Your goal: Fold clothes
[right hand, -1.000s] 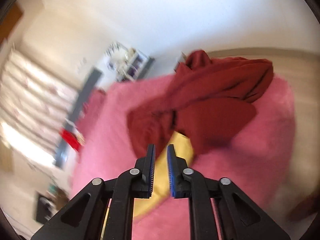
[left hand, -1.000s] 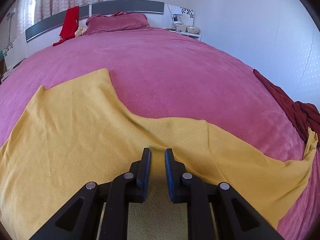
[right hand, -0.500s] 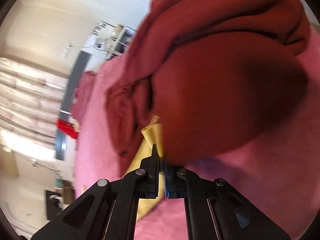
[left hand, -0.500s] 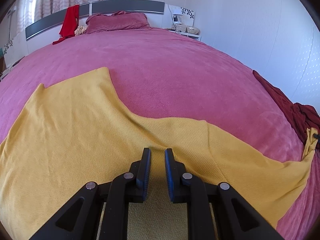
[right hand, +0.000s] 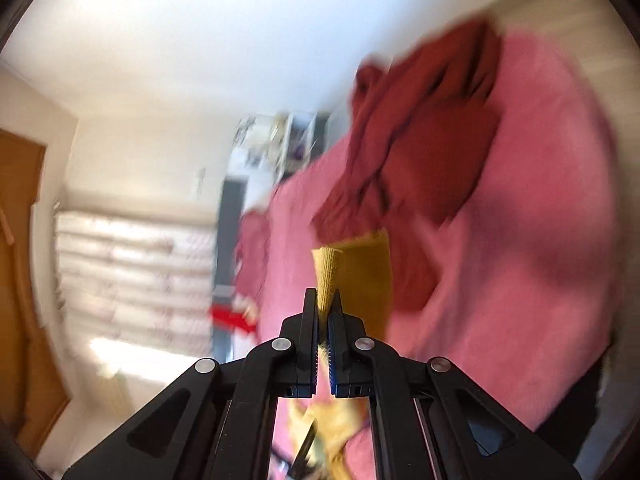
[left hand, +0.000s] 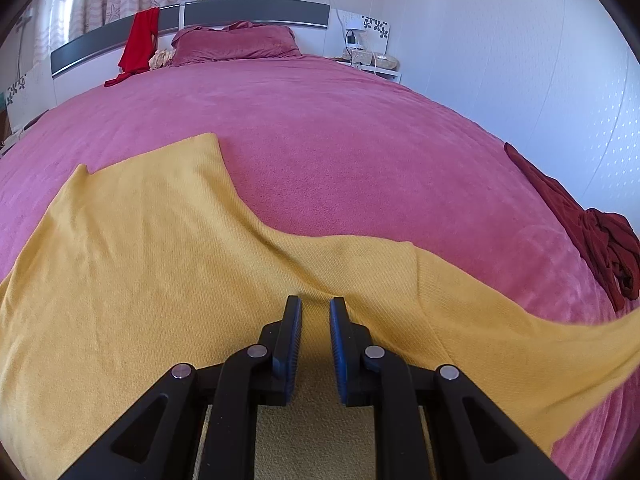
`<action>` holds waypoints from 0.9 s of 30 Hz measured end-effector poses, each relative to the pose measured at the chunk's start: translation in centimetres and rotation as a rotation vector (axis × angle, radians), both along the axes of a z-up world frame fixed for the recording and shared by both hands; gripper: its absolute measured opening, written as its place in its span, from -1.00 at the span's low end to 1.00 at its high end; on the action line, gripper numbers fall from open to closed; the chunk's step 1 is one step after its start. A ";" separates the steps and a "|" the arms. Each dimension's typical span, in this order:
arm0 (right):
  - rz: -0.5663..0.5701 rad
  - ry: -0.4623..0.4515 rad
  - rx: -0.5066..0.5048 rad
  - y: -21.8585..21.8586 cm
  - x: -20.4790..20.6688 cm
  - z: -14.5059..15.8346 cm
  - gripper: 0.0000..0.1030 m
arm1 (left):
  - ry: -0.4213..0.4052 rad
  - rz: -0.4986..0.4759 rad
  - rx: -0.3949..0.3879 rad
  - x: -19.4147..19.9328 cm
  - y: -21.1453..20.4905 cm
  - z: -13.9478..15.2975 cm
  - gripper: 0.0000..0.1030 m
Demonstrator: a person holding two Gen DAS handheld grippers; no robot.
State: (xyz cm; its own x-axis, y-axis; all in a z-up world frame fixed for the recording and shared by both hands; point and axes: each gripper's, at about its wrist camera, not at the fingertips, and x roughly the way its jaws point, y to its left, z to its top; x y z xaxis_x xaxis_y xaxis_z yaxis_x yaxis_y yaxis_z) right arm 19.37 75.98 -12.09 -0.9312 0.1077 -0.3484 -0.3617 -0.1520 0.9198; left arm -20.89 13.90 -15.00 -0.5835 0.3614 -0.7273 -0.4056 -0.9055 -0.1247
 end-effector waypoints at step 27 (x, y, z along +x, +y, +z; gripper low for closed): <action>0.268 -0.424 0.203 -1.4 -0.7 -8.3 -0.80 | 0.002 0.004 -0.008 -0.2 0.3 0.0 -0.73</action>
